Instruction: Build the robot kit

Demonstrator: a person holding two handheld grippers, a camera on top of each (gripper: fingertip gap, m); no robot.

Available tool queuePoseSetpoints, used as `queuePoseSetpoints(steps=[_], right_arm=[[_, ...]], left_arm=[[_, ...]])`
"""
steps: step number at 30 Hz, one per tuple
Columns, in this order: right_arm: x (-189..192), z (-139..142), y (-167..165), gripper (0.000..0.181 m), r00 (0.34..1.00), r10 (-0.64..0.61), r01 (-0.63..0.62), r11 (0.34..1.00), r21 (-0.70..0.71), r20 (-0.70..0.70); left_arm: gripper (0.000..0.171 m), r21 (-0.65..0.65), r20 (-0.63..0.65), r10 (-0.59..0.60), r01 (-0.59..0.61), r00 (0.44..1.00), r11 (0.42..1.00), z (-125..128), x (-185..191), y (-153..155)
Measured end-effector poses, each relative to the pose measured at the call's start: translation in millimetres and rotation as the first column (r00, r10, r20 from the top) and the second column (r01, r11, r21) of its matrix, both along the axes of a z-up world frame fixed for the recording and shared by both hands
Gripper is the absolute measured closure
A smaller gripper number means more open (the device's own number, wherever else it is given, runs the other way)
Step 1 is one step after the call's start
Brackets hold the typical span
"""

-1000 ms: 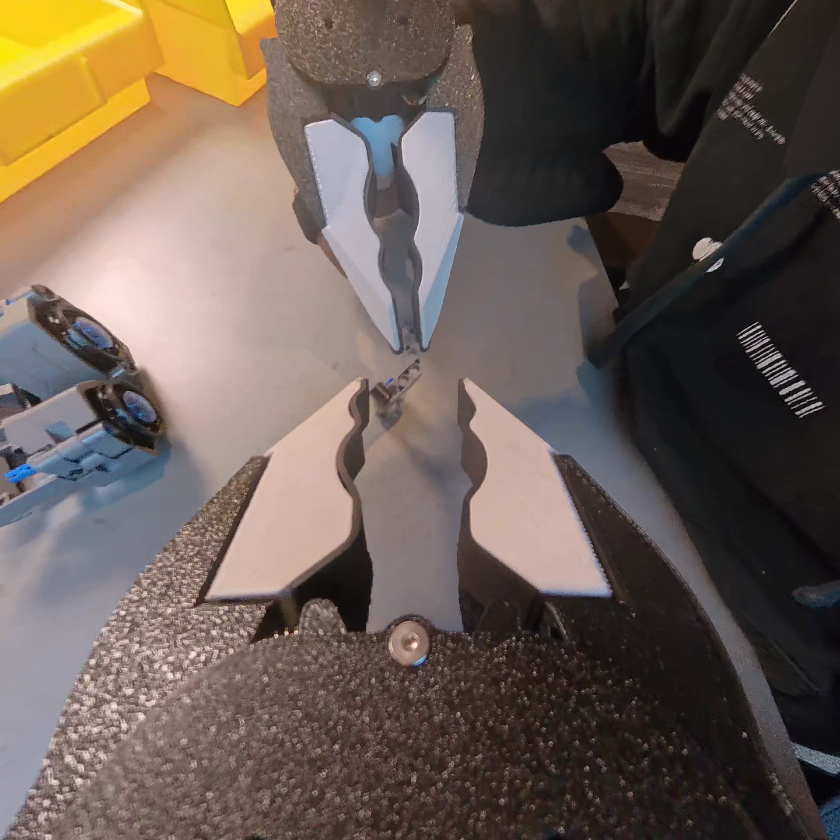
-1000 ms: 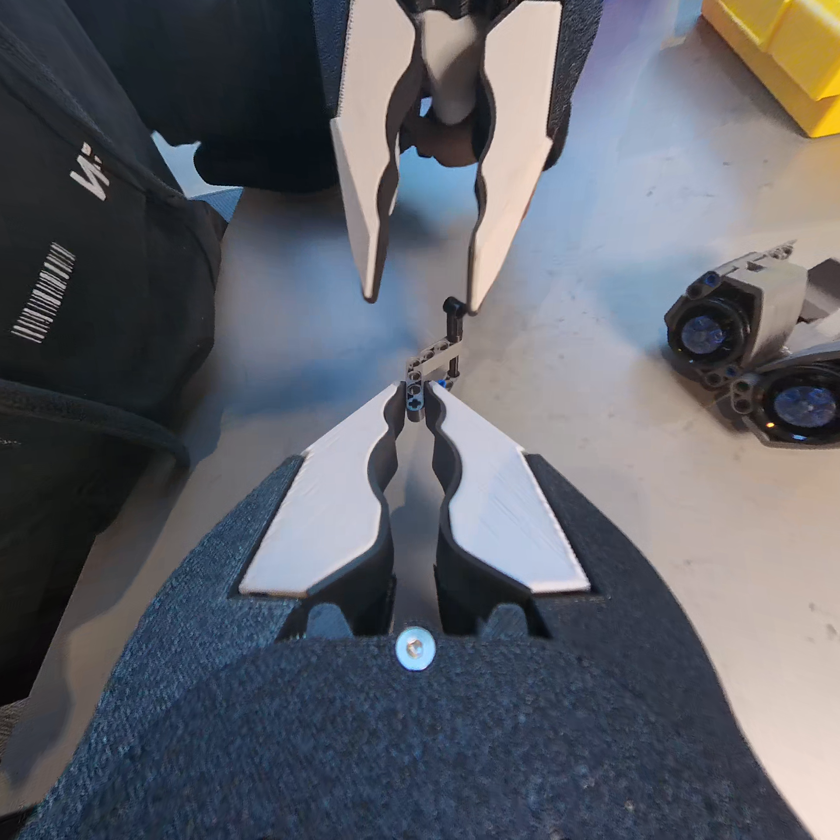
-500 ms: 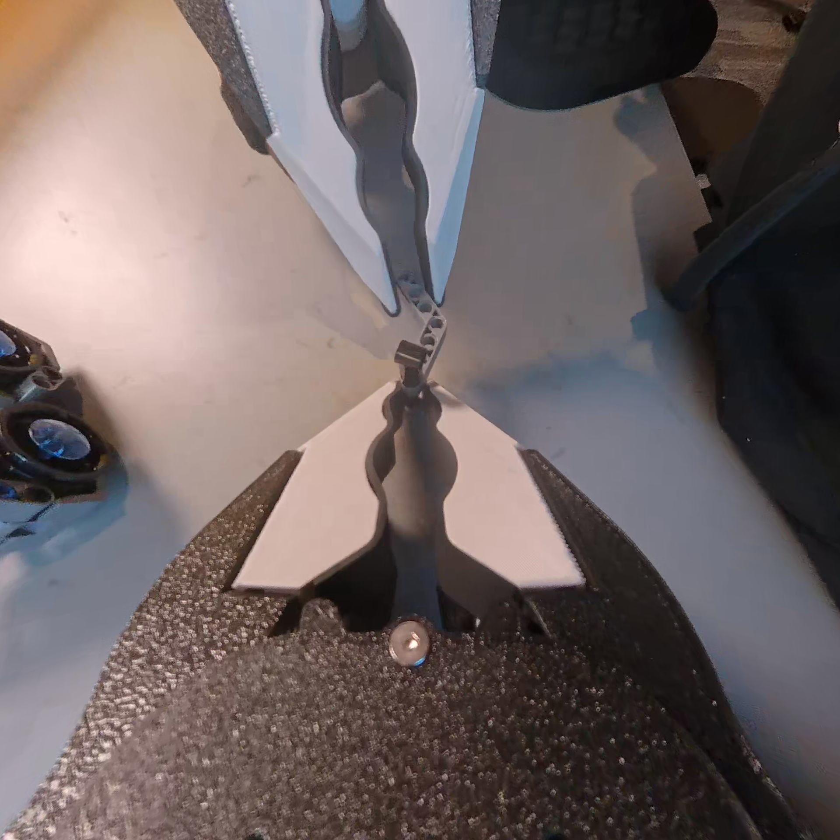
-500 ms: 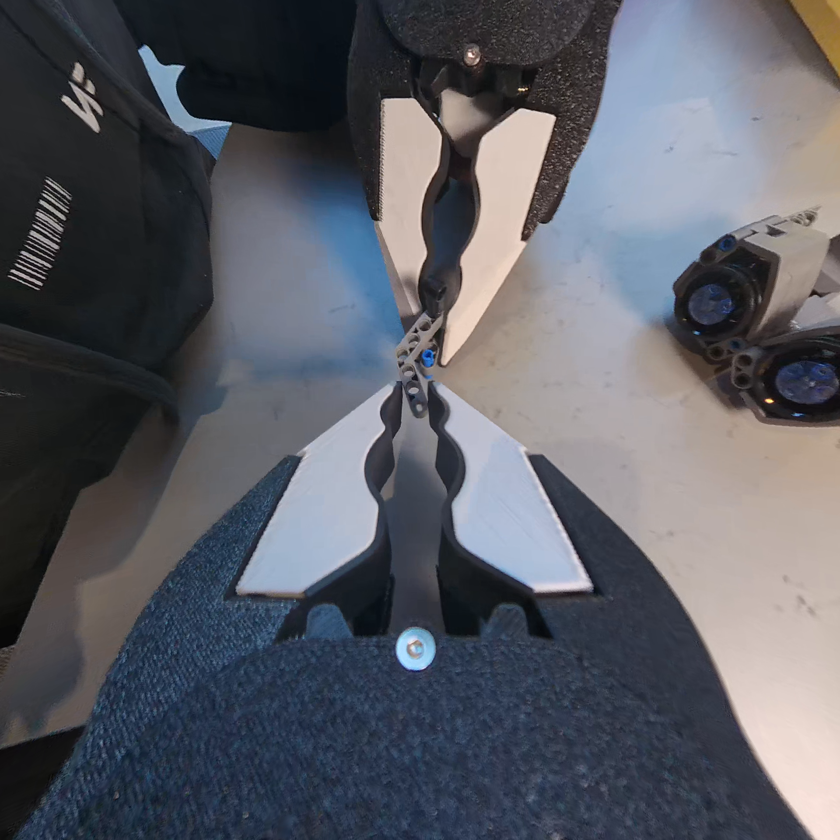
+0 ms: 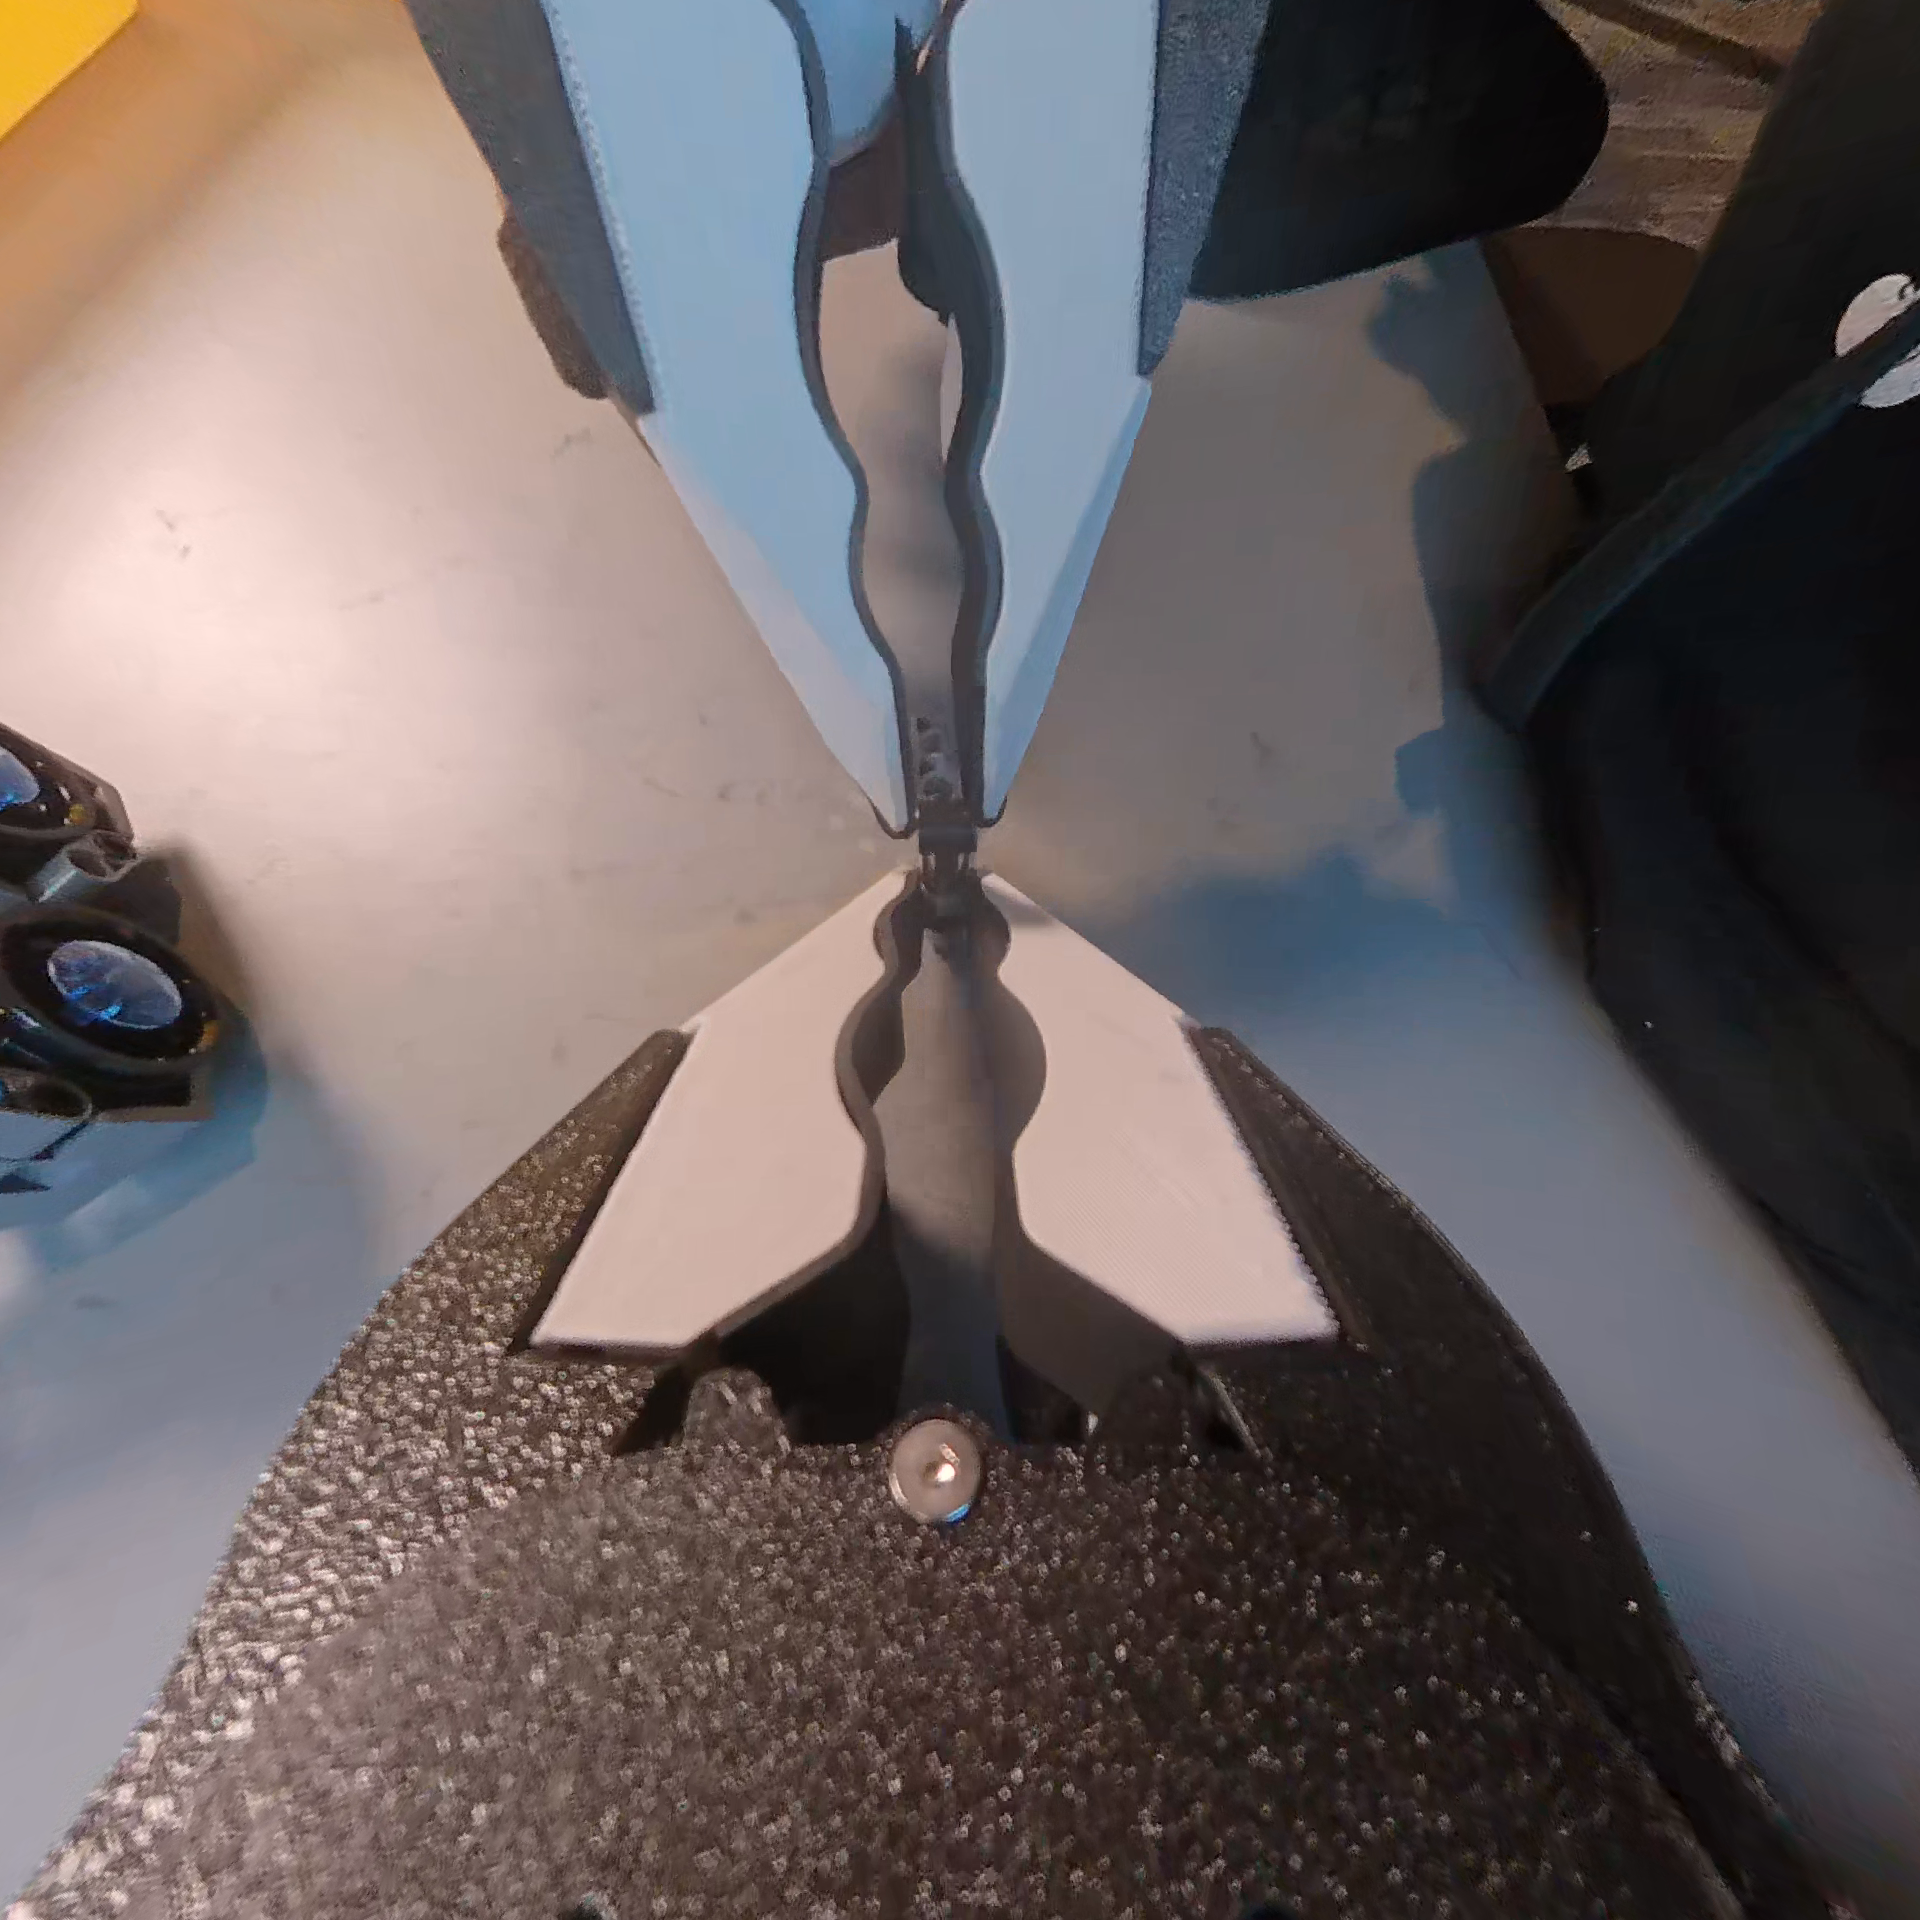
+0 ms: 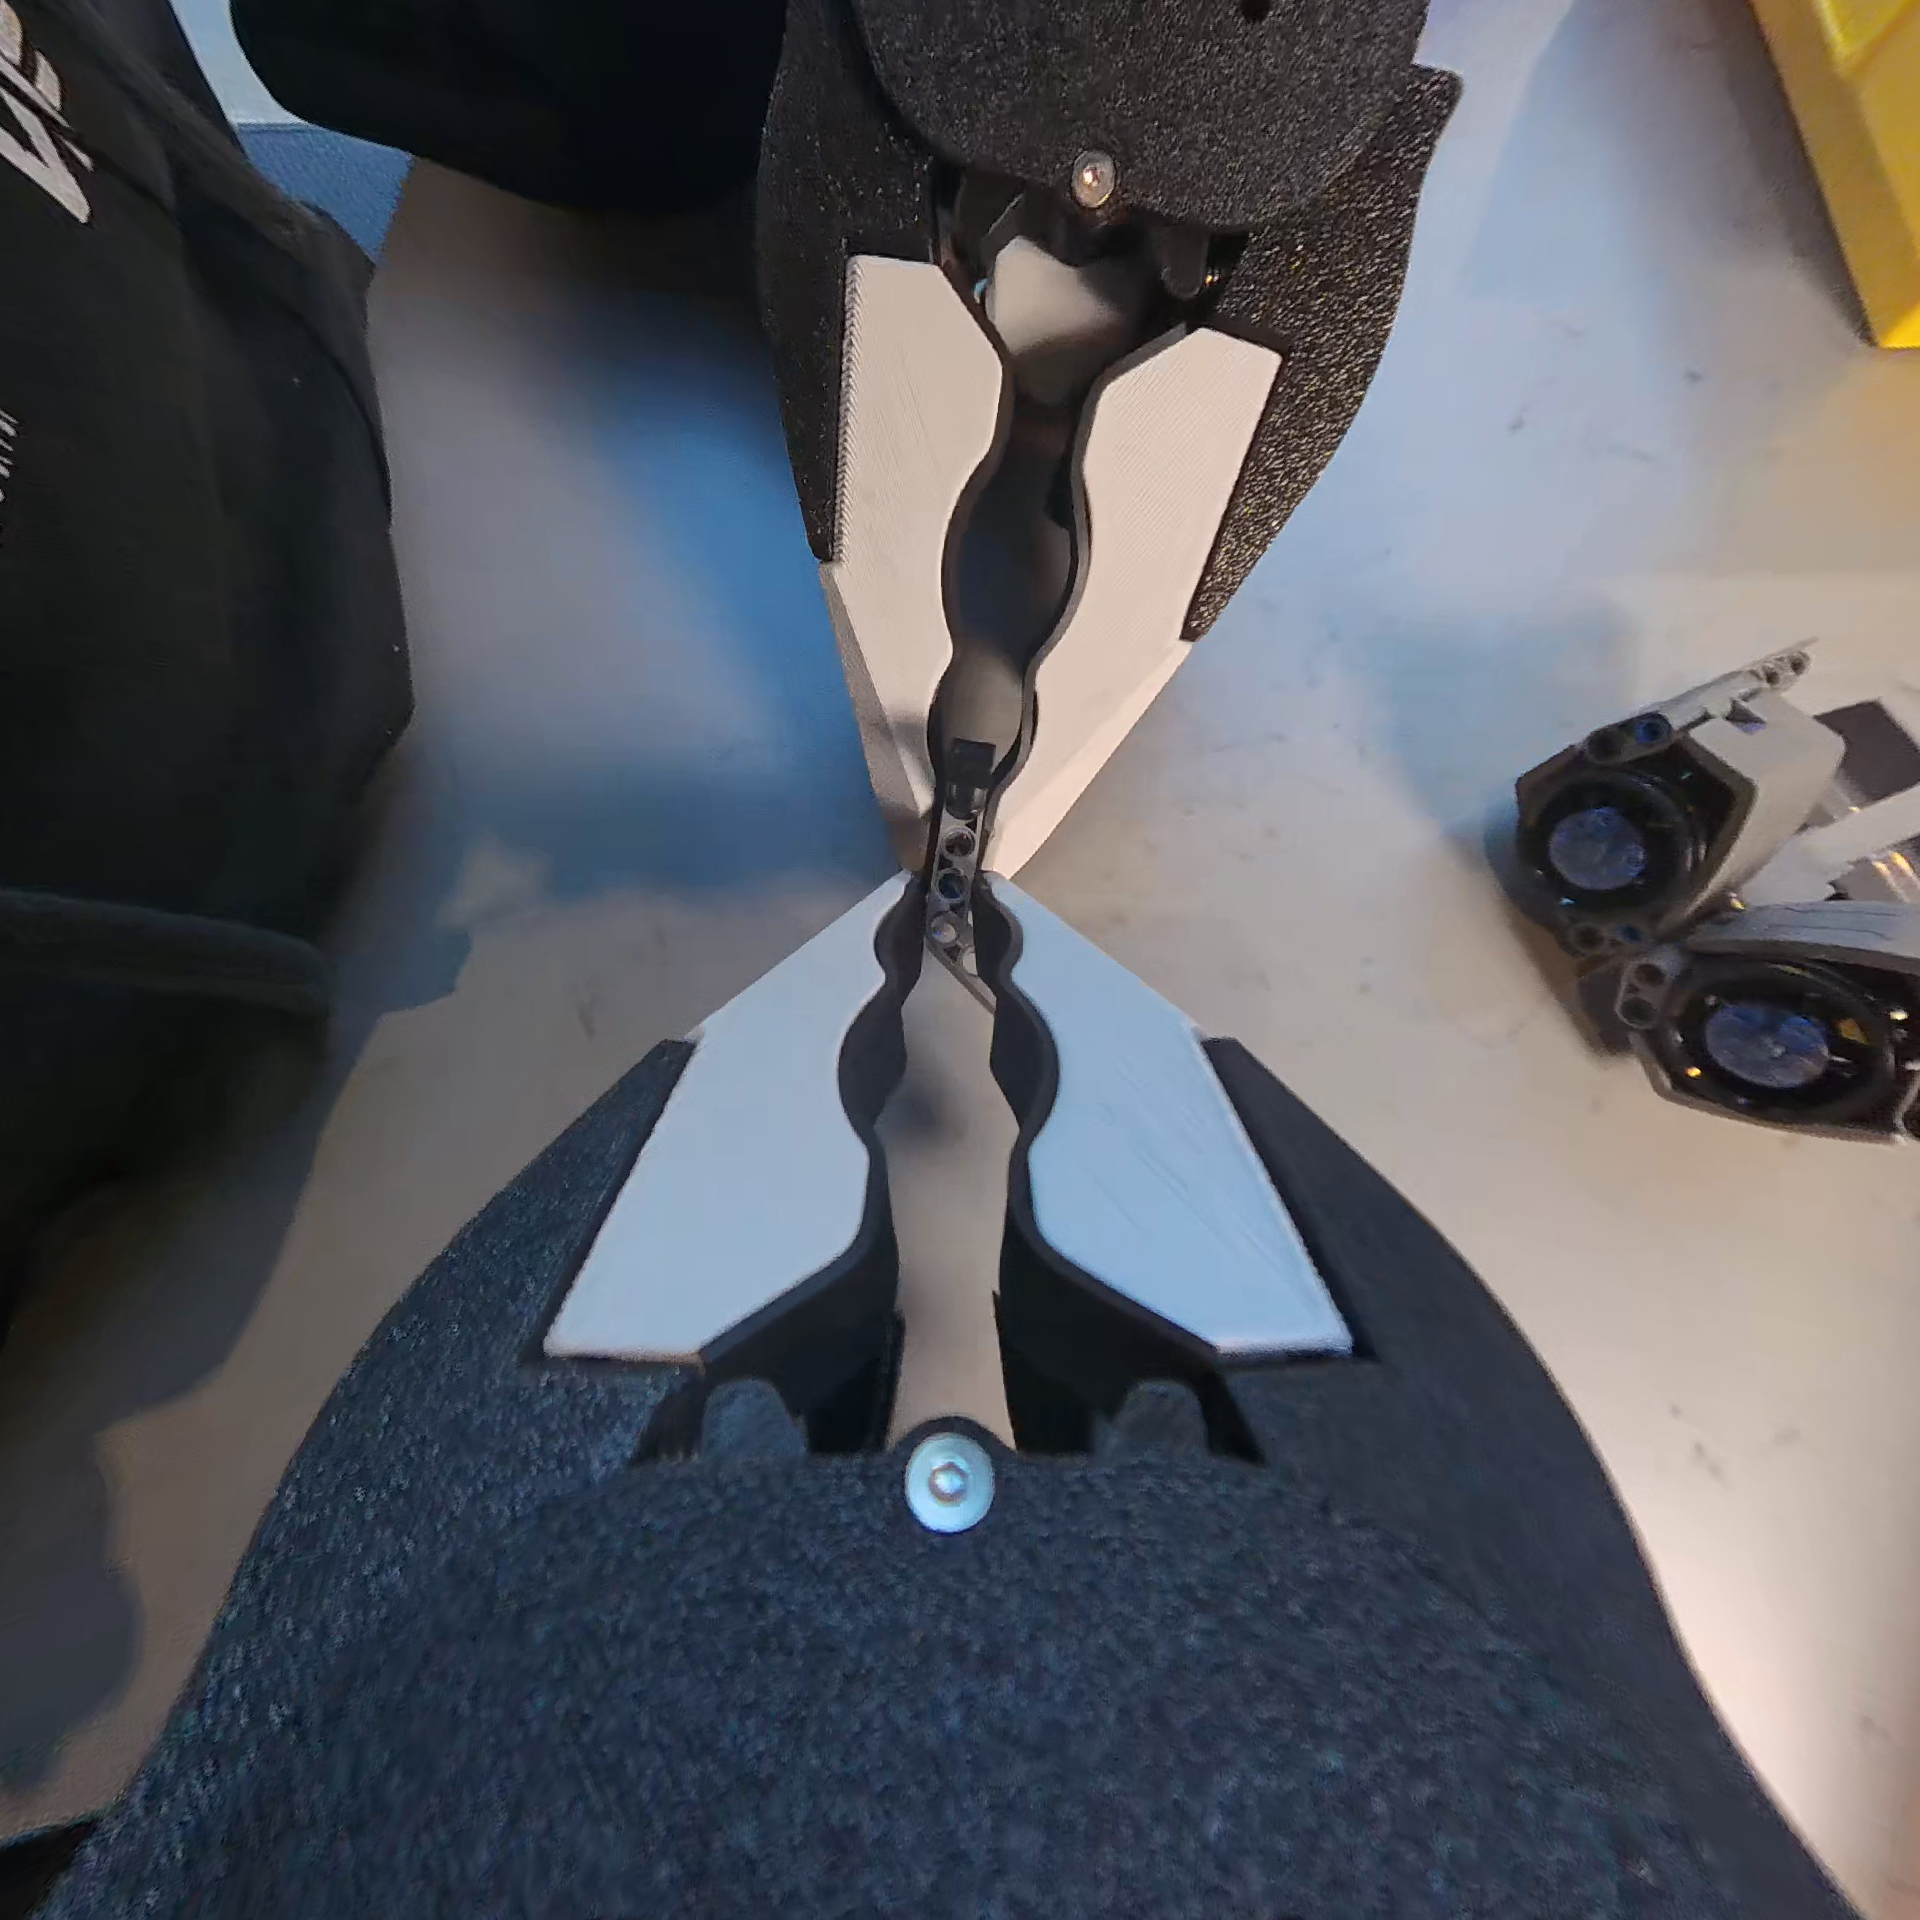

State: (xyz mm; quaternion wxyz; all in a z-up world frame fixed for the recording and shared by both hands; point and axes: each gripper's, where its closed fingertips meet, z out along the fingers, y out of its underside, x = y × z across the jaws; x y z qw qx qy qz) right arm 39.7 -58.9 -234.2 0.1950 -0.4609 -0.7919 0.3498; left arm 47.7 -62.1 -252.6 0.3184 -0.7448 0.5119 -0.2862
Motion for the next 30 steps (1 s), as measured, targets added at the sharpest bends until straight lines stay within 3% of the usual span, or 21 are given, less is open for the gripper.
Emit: queuePoseSetpoints(steps=[5,23,30], right_arm=[[-2,6,-3,0.174,0.999,0.040,-0.041,0.999,-0.002,-0.007],[-10,9,-2,0.174,0.990,-0.030,0.030,1.000,-0.001,-0.141],[-10,24,-8,0.174,0.979,-0.013,0.004,0.999,-0.047,-0.202]], left_arm=[[0.166,0.028,0.031,0.003,-0.004,1.000,1.000,6,-2,-1],[0.166,0.086,0.046,0.073,-0.076,0.996,0.993,15,-10,0],[0.166,0.124,0.149,0.040,-0.059,0.988,0.990,33,-10,-5]])
